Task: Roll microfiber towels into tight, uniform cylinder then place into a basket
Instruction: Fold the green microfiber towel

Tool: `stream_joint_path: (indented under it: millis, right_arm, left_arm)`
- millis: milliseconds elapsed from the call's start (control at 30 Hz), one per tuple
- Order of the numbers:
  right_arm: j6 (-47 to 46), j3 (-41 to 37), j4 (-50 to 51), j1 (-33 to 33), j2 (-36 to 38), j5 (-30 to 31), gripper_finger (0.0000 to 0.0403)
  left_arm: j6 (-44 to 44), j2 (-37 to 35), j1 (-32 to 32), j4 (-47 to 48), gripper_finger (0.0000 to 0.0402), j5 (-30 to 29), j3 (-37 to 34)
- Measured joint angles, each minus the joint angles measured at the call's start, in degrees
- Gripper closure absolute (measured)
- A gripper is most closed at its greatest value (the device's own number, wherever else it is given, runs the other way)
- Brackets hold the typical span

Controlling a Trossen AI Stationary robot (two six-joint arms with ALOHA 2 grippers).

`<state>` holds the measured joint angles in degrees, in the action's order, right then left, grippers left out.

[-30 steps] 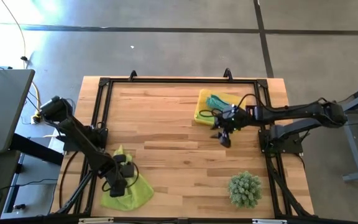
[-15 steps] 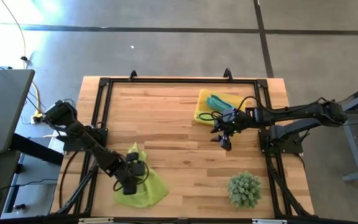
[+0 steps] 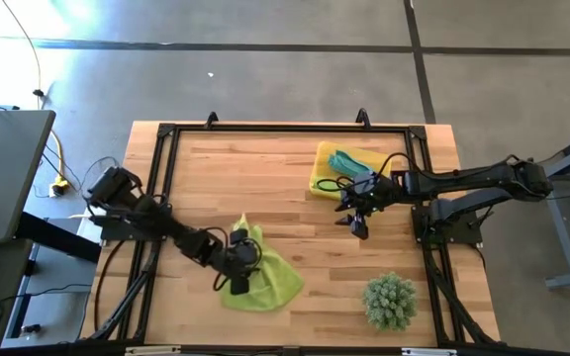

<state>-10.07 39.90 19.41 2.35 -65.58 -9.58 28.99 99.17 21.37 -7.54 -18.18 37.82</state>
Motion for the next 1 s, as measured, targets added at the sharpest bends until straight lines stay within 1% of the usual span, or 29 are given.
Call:
stream_joint_path:
  millis: [300,500,600,733,833,933,1000]
  right_arm:
    - [0.0,0.0,0.0,0.0,0.0,0.0,0.0203]
    - [0.0,0.0,0.0,0.0,0.0,0.0,0.0203]
    - [0.0,0.0,0.0,0.0,0.0,0.0,0.0203]
    - [0.0,0.0,0.0,0.0,0.0,0.0,0.0203]
    - [0.0,0.0,0.0,0.0,0.0,0.0,0.0203]
    - [0.0,0.0,-0.2,0.0,0.0,0.0,0.0203]
    - [0.0,0.0,-1.1,0.0,0.0,0.0,0.0203]
  left_arm:
    - [-6.5,0.1,-6.2,0.7,0.0275,-0.2,1.3]
    - [-8.2,0.2,-9.8,0.6,0.0275,-1.3,3.4]
    - [-8.2,-0.2,-10.6,0.5,0.0275,-0.4,4.9]
    - [-8.2,-2.1,-9.4,0.6,0.0275,0.3,7.9]
    - [-8.0,-4.0,-7.8,2.7,0.0275,5.1,9.9]
    - [-5.9,-6.0,-5.5,5.3,0.0275,12.2,11.1]
    - [-4.3,-6.4,-3.5,6.3,0.0275,15.3,11.5]
